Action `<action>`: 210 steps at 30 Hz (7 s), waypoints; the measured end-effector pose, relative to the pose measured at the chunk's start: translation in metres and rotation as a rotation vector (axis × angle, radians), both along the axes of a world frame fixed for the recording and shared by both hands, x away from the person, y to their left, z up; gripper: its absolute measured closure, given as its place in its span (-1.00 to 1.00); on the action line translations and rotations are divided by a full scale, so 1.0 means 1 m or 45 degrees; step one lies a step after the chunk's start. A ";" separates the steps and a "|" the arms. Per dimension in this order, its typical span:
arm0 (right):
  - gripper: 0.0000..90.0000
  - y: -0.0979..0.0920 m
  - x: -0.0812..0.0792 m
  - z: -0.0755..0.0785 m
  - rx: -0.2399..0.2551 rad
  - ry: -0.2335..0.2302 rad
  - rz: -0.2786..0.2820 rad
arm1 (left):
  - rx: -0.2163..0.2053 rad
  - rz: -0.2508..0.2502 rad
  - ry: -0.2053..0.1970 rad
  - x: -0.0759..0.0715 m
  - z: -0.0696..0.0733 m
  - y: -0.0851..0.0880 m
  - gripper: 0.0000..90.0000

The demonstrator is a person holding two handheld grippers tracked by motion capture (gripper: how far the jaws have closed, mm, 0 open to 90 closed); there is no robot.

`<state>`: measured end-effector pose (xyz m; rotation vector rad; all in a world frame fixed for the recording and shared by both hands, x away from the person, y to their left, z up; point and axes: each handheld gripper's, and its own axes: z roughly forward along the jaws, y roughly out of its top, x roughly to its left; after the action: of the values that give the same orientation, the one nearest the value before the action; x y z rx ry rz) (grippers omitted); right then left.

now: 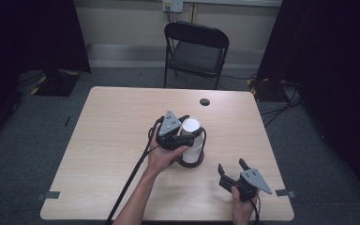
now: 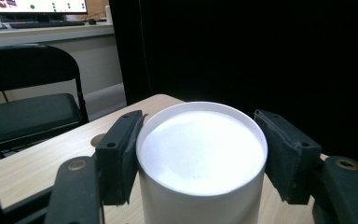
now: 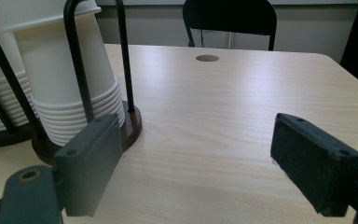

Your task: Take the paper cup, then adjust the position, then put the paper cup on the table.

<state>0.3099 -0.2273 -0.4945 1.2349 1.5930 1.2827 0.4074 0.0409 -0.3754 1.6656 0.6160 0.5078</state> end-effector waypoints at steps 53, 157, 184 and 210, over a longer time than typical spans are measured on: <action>-0.47 0.004 0.001 0.000 -0.030 0.020 0.026 | -0.099 -0.053 -0.021 -0.049 0.022 0.035 -0.22; 0.91 0.081 -0.014 0.023 -0.054 -0.227 0.644 | -0.283 -0.020 0.245 -0.075 -0.050 0.070 -0.38; 0.92 0.064 0.001 0.033 -0.112 0.203 0.671 | 0.004 0.003 0.081 -0.082 -0.069 0.081 -0.55; 0.92 0.066 0.011 0.036 -0.192 0.399 0.799 | 0.175 -0.187 -0.058 -0.092 -0.076 0.073 -0.53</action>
<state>0.3205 -0.1609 -0.4586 0.8980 2.3851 1.3386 0.3159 0.1135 -0.4518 1.8092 0.4299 0.4891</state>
